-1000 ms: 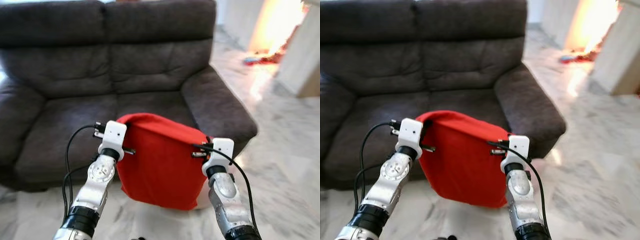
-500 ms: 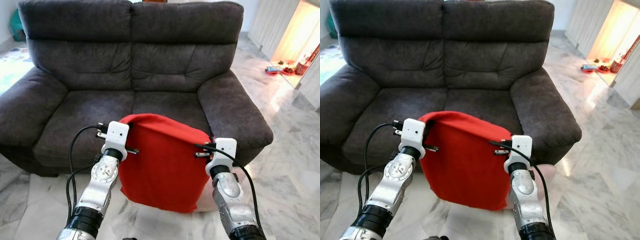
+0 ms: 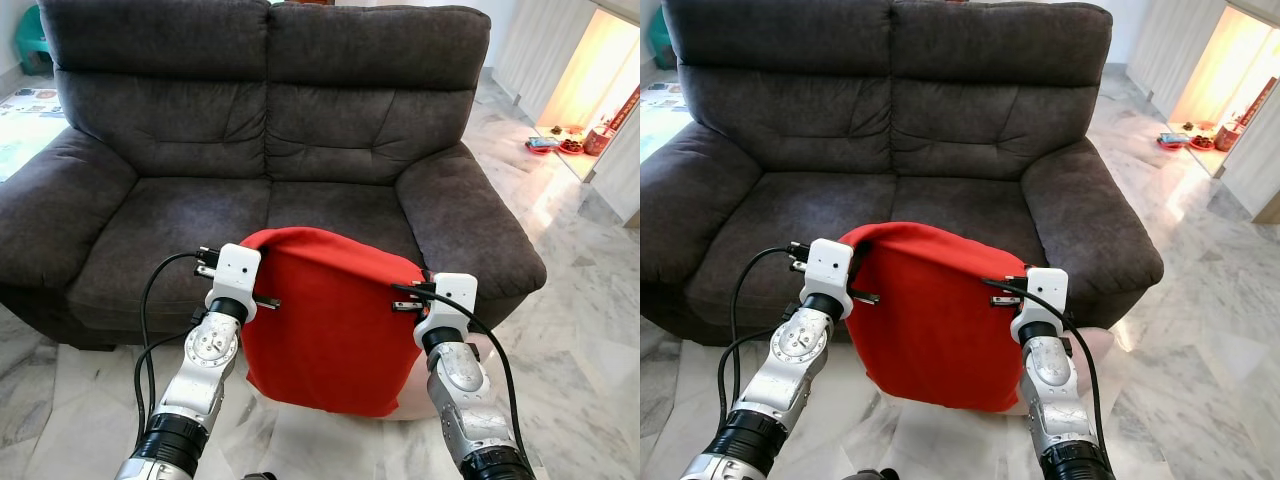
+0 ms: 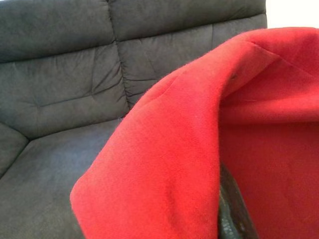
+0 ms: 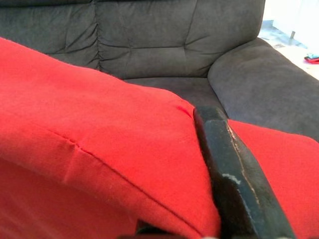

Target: Move the pillow to the sofa from floor

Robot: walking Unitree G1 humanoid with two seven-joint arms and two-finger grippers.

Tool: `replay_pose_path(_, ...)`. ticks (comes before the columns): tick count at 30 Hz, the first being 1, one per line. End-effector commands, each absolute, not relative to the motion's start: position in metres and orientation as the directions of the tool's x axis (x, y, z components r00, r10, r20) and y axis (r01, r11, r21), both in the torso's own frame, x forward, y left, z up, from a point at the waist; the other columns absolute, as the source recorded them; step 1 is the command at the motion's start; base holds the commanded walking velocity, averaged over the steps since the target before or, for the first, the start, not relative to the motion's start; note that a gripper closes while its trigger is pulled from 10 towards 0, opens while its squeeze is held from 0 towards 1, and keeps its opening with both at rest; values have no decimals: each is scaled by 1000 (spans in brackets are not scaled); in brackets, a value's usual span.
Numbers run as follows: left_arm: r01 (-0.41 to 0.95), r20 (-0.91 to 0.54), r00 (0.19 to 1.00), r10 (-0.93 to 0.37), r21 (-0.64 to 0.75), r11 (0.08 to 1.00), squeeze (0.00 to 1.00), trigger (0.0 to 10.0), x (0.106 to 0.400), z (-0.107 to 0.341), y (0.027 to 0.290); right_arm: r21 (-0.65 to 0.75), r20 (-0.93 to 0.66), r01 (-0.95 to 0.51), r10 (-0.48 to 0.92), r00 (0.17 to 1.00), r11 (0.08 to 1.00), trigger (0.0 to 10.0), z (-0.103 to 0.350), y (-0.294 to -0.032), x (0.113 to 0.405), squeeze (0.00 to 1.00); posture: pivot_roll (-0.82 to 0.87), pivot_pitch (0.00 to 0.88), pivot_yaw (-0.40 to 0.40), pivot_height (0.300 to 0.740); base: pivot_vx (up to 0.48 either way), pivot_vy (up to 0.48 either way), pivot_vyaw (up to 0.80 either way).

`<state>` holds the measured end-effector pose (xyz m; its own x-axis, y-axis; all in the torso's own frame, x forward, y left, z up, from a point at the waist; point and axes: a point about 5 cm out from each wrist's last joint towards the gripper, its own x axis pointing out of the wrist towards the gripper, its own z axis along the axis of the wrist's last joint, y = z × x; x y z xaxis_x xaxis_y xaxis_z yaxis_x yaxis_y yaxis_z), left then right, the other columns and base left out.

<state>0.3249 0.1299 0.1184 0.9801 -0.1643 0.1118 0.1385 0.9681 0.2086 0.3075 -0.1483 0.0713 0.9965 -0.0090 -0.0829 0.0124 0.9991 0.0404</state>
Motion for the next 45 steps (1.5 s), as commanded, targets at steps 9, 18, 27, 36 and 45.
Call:
replay_pose_path(9,23,172,984,-56,192,981,0,10000,328,131,152,66,11,123,-124,992,990,10000,92,-173,314,0,48,0,-67,740,0,430,444)
replay_pose_path(18,21,171,984,-55,195,981,0,10000,328,131,153,53,8,110,-111,994,992,10000,92,-171,314,0,51,0,-67,740,0,427,0)
replay_pose_path(27,20,172,984,-55,196,980,0,10000,328,131,153,43,12,90,-91,996,995,10000,92,-168,315,0,54,0,-67,740,0,413,502)
replay_pose_path(36,17,174,983,-52,196,981,0,10000,328,131,154,69,9,89,-90,996,994,10000,91,-166,315,0,57,0,-67,740,0,394,149)
replay_pose_path(45,12,173,984,-47,196,980,0,10000,328,131,155,69,2,78,-79,997,995,10000,90,-163,315,0,63,0,-69,740,0,384,0)
